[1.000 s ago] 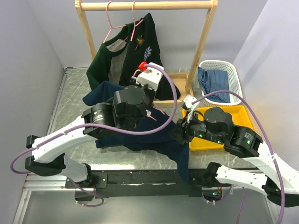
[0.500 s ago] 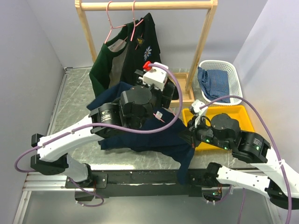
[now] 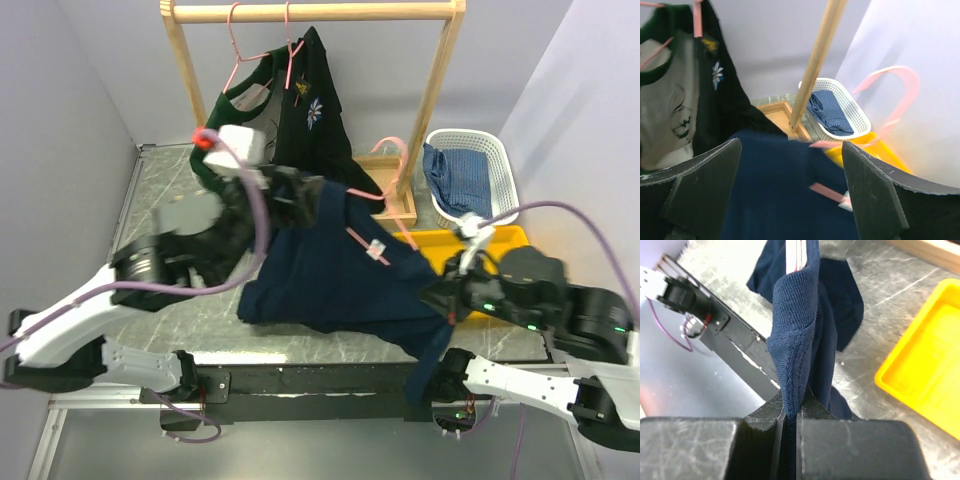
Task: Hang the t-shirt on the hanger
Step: Place the hanger at the clothesline.
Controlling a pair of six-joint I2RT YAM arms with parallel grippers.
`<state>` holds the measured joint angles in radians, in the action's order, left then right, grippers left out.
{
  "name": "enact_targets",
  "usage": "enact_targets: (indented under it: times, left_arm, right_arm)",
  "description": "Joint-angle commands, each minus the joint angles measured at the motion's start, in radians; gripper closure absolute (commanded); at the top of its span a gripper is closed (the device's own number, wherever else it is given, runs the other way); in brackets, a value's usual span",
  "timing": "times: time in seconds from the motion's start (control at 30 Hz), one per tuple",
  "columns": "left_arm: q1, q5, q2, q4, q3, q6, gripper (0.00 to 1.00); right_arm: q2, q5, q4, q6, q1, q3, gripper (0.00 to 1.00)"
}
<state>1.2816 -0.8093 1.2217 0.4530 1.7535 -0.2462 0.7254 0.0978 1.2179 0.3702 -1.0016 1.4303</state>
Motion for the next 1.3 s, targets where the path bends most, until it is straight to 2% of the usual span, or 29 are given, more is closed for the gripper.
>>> enact_targets:
  times: [0.0,0.13,0.33,0.53,0.67,0.9,1.0,1.13,1.27]
  left_arm:
    - [-0.034,0.004,-0.076,-0.046,-0.100,-0.076,0.15]
    - [-0.051,0.021,-0.125,-0.048,-0.152,-0.097,0.16]
    - [-0.061,0.041,-0.156,-0.066,-0.218,-0.116,0.19]
    - [-0.071,0.078,-0.168,-0.076,-0.285,-0.160,0.25]
    - [-0.099,0.088,-0.151,-0.063,-0.318,-0.200,0.30]
    - [-0.238,0.295,-0.120,-0.178,-0.448,-0.272,0.34]
    - [-0.281,0.343,-0.093,-0.203,-0.489,-0.298,0.34]
    - [-0.356,0.453,-0.047,-0.287,-0.519,-0.303,0.31]
    - [-0.442,0.515,0.031,-0.345,-0.482,-0.321,0.32]
  right_arm:
    - [0.022,0.085,0.103,0.056,0.003,0.192,1.00]
    - [0.078,0.103,0.222,0.073,0.003,0.333,1.00]
    - [0.146,0.143,0.229,0.104,0.003,0.479,1.00]
    - [0.190,0.319,0.229,0.130,0.004,0.466,1.00]
    - [0.186,0.344,0.226,0.156,0.004,0.449,1.00]
    - [0.244,0.447,0.138,0.165,0.012,0.404,1.00]
    - [0.328,0.430,0.112,0.116,0.069,0.447,1.00]
    - [0.379,0.260,0.002,0.020,0.283,0.436,1.00]
    - [0.436,0.235,-0.023,-0.011,0.353,0.461,1.00]
